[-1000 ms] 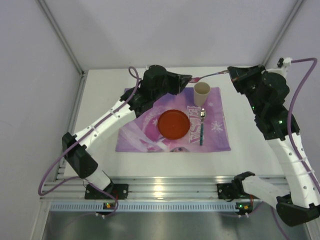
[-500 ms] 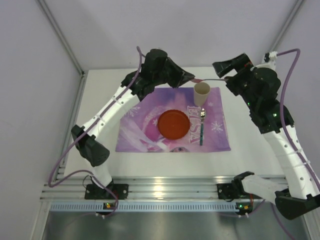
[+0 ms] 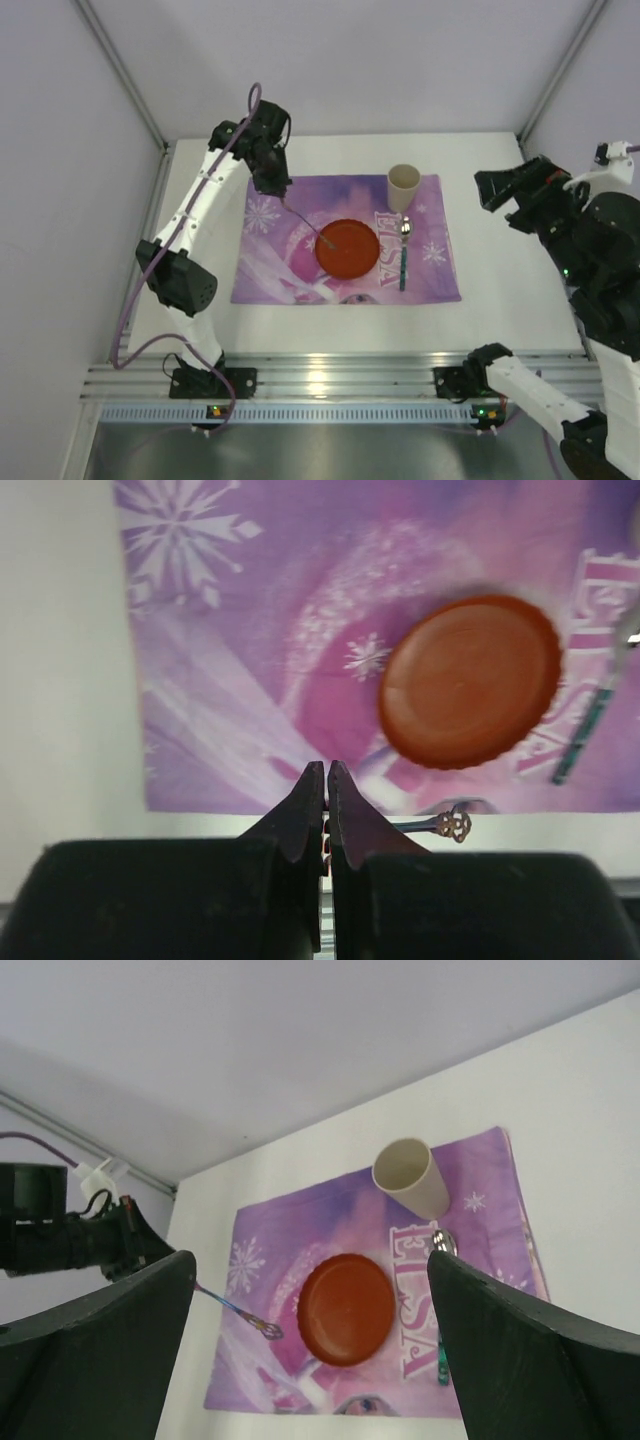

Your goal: Set the dinner table for one person

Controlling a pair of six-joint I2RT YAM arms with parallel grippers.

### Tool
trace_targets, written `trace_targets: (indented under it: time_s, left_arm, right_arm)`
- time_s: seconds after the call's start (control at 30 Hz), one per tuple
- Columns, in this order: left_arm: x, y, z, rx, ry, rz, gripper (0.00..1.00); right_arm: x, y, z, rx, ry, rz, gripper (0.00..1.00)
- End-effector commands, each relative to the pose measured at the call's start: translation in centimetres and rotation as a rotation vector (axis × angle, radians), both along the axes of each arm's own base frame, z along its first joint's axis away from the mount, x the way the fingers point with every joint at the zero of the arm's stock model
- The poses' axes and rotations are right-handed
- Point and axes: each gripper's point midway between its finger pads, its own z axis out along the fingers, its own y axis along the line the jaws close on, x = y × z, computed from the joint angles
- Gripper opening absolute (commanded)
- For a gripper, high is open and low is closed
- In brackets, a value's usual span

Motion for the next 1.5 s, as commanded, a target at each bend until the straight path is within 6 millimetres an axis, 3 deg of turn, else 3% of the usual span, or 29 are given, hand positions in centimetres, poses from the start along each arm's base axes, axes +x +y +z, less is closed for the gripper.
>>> trace_targets:
  time_s: [0.0,0.13,0.23,0.43,0.53,0.6,0.67,0.87,1.0,1.2,1.47]
  left_arm:
    - [-4.5,7.0,-0.6,0.341,0.108,-0.009,0.00]
    - [-3.8,11.2,-0.7,0.585,0.078,0.085,0.00]
    - [-3.5,11.9,-1.9,0.726,0.089,0.088,0.00]
    - [-2.9,10.0,-3.4,0.818,0.098,-0.003,0.00]
    - [-4.3,8.3,-4.0,0.766,0.118,-0.111,0.00]
    - [-5.5,7.6,-5.8,0.743,0.162,-0.225,0.00]
    - [-5.9,8.0,-6.4,0.778,0.191,-0.224,0.00]
    - [-3.2,8.0,-6.7,0.887,0.153,-0.202,0.00]
    - [-1.5,7.1,-8.3,0.896,0.161,-0.208,0.00]
    - [-0.9,6.2,-10.6,0.886,0.188,-0.192,0.00]
    - [0.8,6.4,-11.4,0.927,0.127,-0.081,0.00]
  right_arm:
    - [-0.9,-0.3,-5.0,-0.091,0.148,0.019,1.00]
    - [-1.7,-0.2,-7.3,-0.124,0.214,0.050,1.00]
    - [-2.3,0.0,-8.6,-0.147,0.241,0.080,1.00]
    - [-3.2,0.2,-9.9,-0.157,0.280,0.111,1.00]
    - [-3.7,0.1,-10.2,-0.160,0.290,0.116,1.00]
    - [-4.0,0.0,-10.7,-0.166,0.303,0.114,1.00]
    - [-4.2,-0.1,-11.3,-0.170,0.318,0.117,1.00]
    - [-3.9,0.3,-11.7,-0.190,0.325,0.143,1.00]
    - [-3.4,0.4,-11.5,-0.206,0.327,0.145,1.00]
    - [-3.2,-0.1,-11.3,-0.231,0.320,0.125,1.00]
    - [-2.9,-0.2,-11.9,-0.229,0.330,0.110,1.00]
